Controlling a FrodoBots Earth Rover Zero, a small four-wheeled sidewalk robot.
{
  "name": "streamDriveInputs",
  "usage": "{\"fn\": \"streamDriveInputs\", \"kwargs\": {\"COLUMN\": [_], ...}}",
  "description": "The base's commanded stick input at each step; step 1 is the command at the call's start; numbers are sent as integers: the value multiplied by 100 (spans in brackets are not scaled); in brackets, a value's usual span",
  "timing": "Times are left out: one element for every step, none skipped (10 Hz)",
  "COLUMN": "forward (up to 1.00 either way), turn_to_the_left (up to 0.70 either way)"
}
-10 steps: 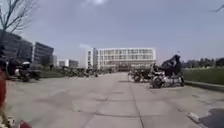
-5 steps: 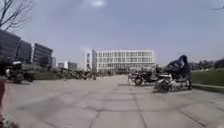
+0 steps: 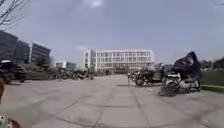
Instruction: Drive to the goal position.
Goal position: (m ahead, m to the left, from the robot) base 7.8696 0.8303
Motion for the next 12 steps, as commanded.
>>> {"fn": "streamDriveInputs", "kwargs": {"forward": [100, 100, 100, 100, 100, 100, 100, 100, 100, 100, 100, 100], "turn_to_the_left": [0, 0, 0, 0, 0, 7, 14, 21, 28, 35, 37, 26]}}
